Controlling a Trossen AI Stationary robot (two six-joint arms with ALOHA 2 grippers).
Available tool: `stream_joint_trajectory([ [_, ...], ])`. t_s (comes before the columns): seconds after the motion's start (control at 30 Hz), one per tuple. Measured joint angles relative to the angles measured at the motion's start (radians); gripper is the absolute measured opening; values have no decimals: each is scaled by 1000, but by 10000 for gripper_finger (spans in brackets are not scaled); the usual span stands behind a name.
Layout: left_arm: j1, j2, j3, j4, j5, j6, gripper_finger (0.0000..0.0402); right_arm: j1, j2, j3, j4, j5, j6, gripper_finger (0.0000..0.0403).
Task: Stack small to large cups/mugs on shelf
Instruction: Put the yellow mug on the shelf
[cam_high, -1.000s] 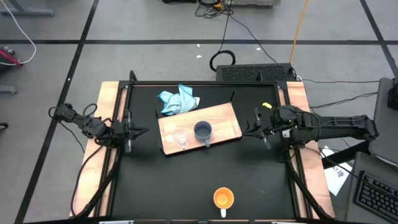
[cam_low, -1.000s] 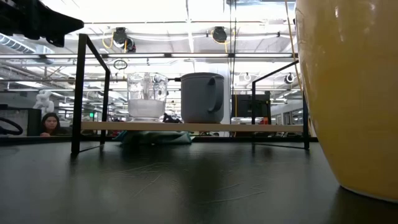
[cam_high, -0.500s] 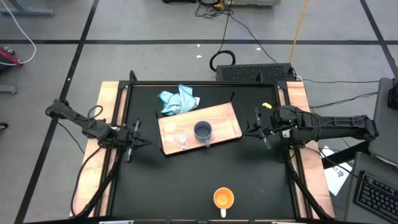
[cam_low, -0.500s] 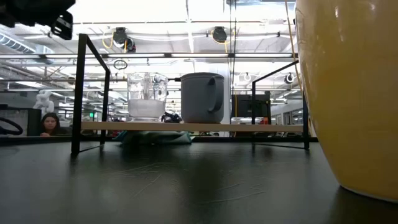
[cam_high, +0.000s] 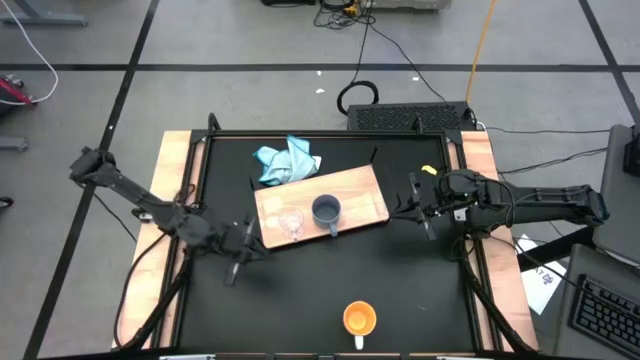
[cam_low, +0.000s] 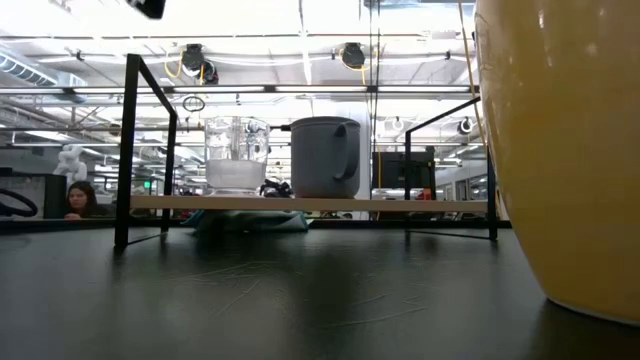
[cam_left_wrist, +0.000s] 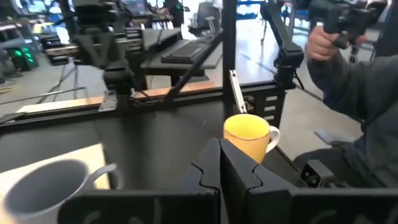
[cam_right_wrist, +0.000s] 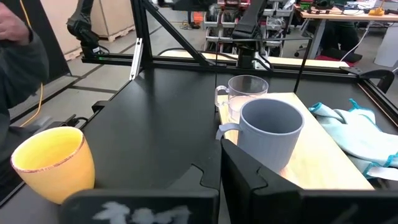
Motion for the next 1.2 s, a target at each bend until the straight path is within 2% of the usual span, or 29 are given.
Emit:
stream_joint_trajectory([
  [0.23, -9, 196, 178, -53, 12, -20, 1, 0, 0, 0, 0, 0, -14, 0],
  [0.4, -9, 286, 247, -80, 27, -32, 0, 0, 0, 0, 0, 0, -14, 0],
  [0.63, -9, 325, 284, -111, 28, -47, 0, 0, 0, 0, 0, 0, -14, 0],
  [0.87, -9, 334, 285, -121, 72, -48, 0, 0, 0, 0, 1, 0, -14, 0],
  [1.2, -9, 362, 284, -114, 79, -51, 0, 0, 0, 0, 2, 0, -15, 0],
])
